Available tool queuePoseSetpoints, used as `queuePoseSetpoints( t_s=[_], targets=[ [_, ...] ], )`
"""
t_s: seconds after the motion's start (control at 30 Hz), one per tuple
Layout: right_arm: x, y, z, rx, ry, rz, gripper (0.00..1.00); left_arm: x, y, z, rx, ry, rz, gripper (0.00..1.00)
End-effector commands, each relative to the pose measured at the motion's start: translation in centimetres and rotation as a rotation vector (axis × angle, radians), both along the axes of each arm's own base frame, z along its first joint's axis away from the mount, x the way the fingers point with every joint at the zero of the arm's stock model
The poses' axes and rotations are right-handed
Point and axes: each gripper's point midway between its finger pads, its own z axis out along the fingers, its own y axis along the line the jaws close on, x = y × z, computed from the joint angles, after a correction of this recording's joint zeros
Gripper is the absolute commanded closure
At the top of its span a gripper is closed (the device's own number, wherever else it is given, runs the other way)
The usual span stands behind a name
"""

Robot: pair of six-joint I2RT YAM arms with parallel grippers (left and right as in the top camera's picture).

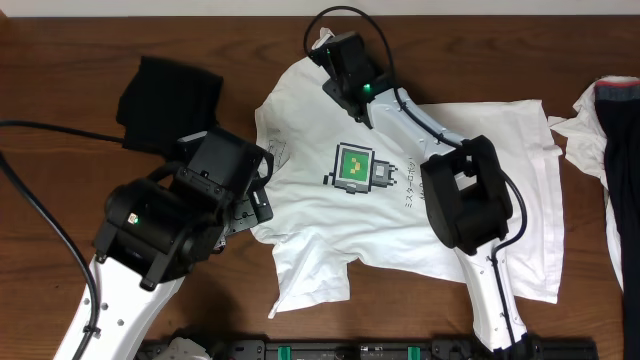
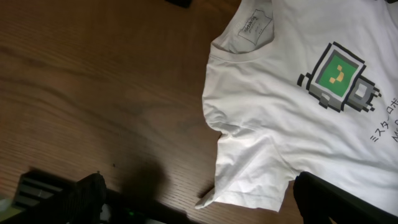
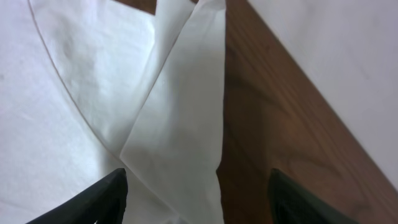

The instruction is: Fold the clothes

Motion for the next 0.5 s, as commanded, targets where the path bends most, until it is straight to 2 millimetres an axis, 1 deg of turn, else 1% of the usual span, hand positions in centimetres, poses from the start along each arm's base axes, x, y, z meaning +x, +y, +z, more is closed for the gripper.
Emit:
queuePoseSetpoints(
  t_s=[0.0,0.07,0.23,0.33,0.47],
  targets=[
    [0.1,0.3,-1.4,0.055,0.048,0.051,0.3,0.2,0.5,-0.1,0.022,-0.004,0.017,0.02],
    [-0.1,0.7,-2.2,0.09,0.072,0.061,0.3,0.2,0.5,-0.1,0.022,-0.004,0.017,0.02],
    [-0.4,0.8,-2.7,0.141,0.102,0.022,0.3,0.2,0.5,-0.1,0.021,-0.004,0.017,0.02],
    [-1.0,1.1,-3.0,0.154,0.131,0.04,0.34,0.2,0.5,-0.1,0.022,-0.004,0.017,0.02],
    [-1.3,1.2,-3.9,0.154,0.153,0.047,0.35,0.2,0.5,-0.1,0.022,-0.004,0.017,0.02]
  ],
)
